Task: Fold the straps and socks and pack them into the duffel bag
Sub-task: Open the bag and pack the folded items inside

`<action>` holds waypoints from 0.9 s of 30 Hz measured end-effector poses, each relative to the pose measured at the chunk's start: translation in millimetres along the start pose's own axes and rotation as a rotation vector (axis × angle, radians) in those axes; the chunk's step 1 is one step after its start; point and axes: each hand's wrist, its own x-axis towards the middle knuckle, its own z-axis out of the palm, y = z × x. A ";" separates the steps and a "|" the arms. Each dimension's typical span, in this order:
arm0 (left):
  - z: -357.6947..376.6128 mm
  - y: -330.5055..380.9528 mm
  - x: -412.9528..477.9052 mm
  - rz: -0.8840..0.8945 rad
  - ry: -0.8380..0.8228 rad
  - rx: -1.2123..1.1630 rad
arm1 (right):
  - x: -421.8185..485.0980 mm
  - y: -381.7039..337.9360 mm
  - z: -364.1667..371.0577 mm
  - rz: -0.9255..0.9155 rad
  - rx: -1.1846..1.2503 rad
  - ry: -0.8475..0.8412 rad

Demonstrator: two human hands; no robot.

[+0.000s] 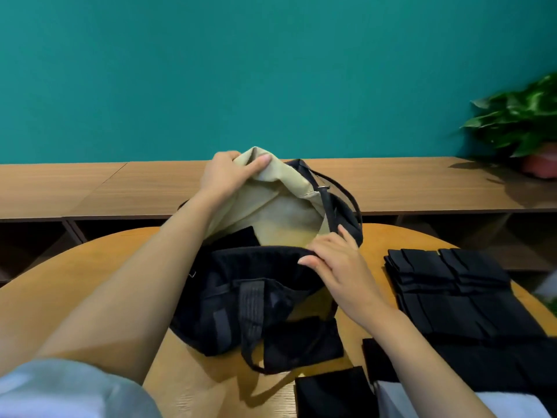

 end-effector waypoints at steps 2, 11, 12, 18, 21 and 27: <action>16.7 11.9 -0.7 0.032 0.014 0.042 | -5.5 7.5 -11.9 0.012 -0.048 -0.001; 135.7 -18.7 -54.8 0.312 -0.023 0.546 | -87.7 46.9 4.1 0.037 -0.367 -0.419; 139.7 -20.9 -54.6 0.364 -0.013 0.573 | -88.2 46.2 2.4 0.031 -0.390 -0.411; 149.7 -19.5 -42.2 0.694 -0.077 0.631 | -80.1 37.7 3.4 0.038 -0.353 -0.430; 150.0 -20.7 -26.8 0.612 -0.103 0.586 | -91.4 35.4 7.4 0.004 -0.287 -0.534; 149.0 -31.2 -13.5 0.443 -0.086 0.421 | -88.5 40.1 1.2 0.070 -0.193 -0.526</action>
